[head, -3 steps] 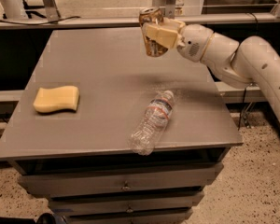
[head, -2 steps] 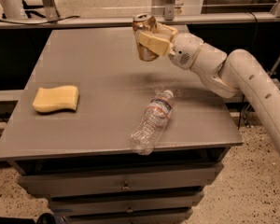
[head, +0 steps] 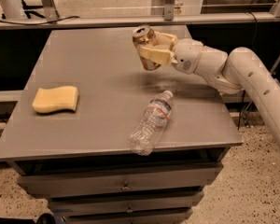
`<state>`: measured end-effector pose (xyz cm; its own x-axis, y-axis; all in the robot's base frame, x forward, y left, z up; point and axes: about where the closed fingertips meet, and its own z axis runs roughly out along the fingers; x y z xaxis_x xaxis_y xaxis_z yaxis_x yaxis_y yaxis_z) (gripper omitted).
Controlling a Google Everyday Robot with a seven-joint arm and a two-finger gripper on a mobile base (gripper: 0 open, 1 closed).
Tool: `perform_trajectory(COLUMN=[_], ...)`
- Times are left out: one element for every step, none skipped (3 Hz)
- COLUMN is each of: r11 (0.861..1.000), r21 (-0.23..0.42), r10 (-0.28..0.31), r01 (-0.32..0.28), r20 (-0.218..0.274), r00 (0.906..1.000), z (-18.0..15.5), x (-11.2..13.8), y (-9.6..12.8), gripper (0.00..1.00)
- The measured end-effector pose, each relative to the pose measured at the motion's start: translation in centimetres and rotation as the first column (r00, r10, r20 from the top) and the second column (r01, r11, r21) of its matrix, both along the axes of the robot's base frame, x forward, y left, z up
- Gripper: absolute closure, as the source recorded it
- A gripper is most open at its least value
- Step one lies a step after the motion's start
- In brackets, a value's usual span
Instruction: Place orange can upright
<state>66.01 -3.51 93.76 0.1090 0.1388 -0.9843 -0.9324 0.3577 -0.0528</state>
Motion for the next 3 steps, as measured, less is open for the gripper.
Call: perform_trajectory(r11=[0.999,0.998,0.998], r21=[-0.05,-0.058,-0.057], r10=[0.015,0.013,0.005], r01=[-0.016,-0.015,-0.008], r20=[-0.019,-0.036,-0.049], r00=[0.9997,0.9993,0.9988], z=[-2.3,-4.1,-5.3], x=[-0.9,-1.6,-1.8], y=[-1.1,-1.3,-1.8], gripper=[1.0,1.0,1.0])
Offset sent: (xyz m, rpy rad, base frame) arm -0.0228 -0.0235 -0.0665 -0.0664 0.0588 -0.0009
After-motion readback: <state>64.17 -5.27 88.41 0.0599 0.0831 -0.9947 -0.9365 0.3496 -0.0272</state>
